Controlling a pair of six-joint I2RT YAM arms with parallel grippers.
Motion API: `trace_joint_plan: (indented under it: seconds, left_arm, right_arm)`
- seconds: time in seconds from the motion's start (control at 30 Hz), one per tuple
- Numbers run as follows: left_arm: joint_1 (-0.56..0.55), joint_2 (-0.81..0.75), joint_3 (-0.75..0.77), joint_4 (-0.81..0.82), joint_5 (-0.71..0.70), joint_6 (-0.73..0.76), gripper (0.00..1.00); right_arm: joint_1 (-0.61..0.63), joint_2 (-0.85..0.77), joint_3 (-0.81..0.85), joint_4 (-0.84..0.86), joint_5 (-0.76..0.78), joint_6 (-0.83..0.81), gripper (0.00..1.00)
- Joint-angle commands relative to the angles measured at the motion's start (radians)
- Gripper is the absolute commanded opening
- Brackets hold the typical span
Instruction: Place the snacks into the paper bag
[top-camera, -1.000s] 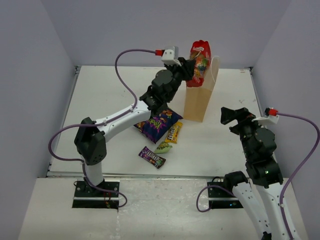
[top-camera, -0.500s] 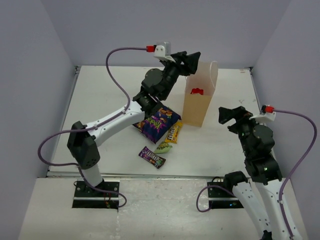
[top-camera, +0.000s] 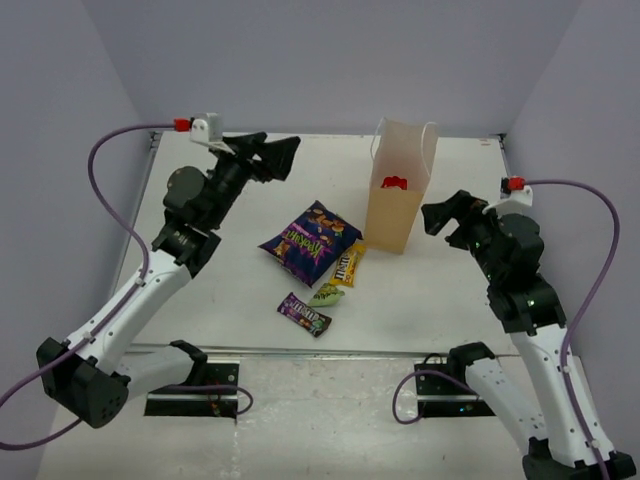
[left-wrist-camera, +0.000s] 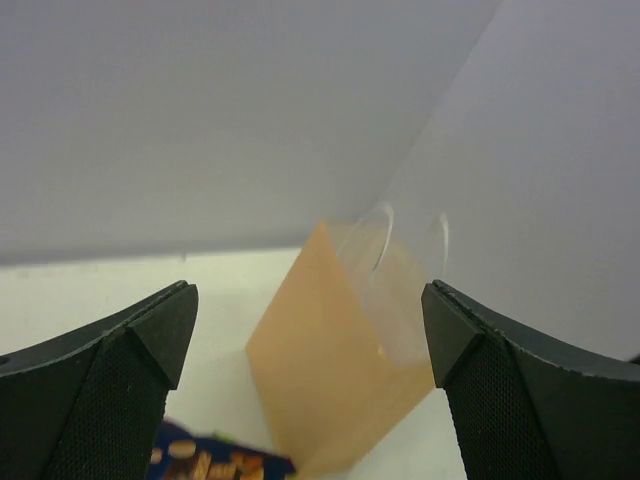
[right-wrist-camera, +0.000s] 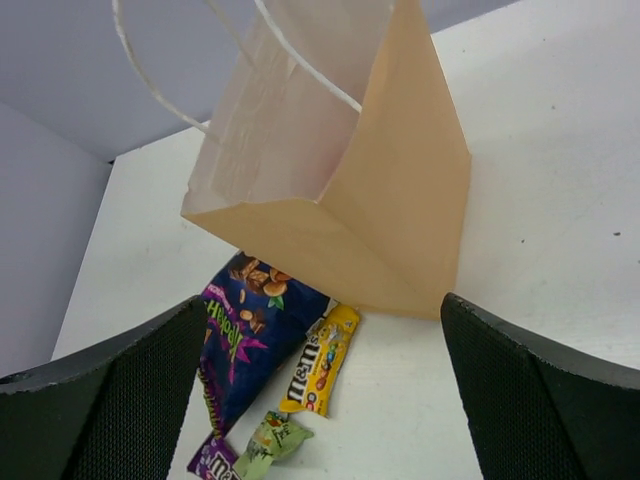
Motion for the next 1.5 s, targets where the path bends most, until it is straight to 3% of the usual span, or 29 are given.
trace_joint_plan:
  seconds: [0.0,0.17,0.33,0.67,0.9,1.23,1.47]
  left_arm:
    - [0.035,-0.012,-0.142,-0.147,0.168,-0.065,1.0]
    - [0.093,-0.059,-0.335,-0.23,0.139,-0.152,1.0]
    - [0.176,-0.076,-0.421,-0.327,0.157,-0.231,1.0]
    - [0.279,-0.196,-0.651,-0.306,0.205,-0.295,1.0]
    - [0.297,-0.098,-0.774,-0.068,0.321,-0.386,1.0]
    - [0.305,0.069,-0.851,0.2,0.32,-0.464,1.0]
    - [0.305,0.27,-0.861,0.403,0.323,-0.484,1.0]
  right_arm:
    - [0.002,0.071,0.135,-0.039,-0.021,-0.061,0.98]
    - [0.002,0.128,0.174,-0.059,0.0,-0.067,0.98]
    - [0.002,0.154,0.179,-0.073,-0.003,-0.051,0.99]
    - [0.002,0.153,0.151,-0.042,-0.034,-0.042,0.99]
    - [0.002,0.151,0.14,-0.016,-0.047,-0.044,0.99]
    - [0.002,0.116,0.12,0.001,-0.067,-0.048,0.99]
    - [0.002,0.101,0.093,0.015,-0.066,-0.045,0.99]
